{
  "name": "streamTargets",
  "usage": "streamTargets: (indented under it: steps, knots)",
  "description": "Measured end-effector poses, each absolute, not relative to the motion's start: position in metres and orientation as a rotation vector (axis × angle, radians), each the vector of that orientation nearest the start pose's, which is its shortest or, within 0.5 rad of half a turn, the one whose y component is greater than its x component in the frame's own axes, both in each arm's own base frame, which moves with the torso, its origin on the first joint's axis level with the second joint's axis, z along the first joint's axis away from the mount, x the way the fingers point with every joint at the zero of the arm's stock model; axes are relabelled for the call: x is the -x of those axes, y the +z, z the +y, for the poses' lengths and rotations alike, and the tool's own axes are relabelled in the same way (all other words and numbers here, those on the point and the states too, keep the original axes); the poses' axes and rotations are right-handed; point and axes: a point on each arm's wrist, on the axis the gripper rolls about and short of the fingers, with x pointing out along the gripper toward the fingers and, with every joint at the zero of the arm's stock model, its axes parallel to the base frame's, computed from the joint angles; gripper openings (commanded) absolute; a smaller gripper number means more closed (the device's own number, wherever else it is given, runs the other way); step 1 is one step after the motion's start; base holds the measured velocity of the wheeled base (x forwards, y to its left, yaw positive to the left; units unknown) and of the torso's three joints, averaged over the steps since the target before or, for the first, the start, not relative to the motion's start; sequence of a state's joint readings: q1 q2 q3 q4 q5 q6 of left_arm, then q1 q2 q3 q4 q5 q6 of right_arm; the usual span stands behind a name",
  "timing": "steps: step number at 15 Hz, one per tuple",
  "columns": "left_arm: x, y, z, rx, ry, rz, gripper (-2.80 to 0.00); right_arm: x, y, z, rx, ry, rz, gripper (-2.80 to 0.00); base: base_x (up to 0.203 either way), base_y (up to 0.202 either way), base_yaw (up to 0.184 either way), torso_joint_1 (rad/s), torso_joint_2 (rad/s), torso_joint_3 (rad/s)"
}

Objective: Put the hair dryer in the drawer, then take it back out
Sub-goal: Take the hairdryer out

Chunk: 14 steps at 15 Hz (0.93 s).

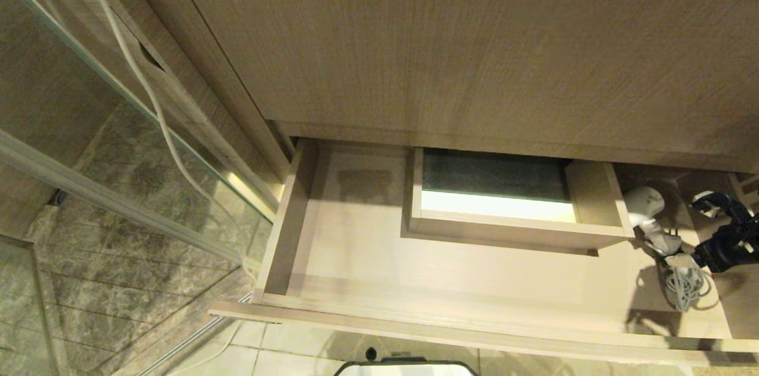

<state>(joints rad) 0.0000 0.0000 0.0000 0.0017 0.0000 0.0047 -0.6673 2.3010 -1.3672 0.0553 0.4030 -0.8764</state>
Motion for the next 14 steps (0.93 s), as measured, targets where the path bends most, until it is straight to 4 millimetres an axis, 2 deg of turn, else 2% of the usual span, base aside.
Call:
streamTargets:
  steps: [9,14]
  knots:
    - [0.023,0.075,0.0,-0.005,0.0,0.002,-2.8,-0.364,0.019,-0.263,0.344,0.154,0.814,0.0,0.0,0.0,0.0,0.0,0.0,0.0]
    - [0.023,0.075,0.0,-0.004,0.0,0.002,-2.8,-0.37,0.008,-0.267,0.34,0.164,0.802,0.0,0.0,0.0,0.0,0.0,0.0,0.0]
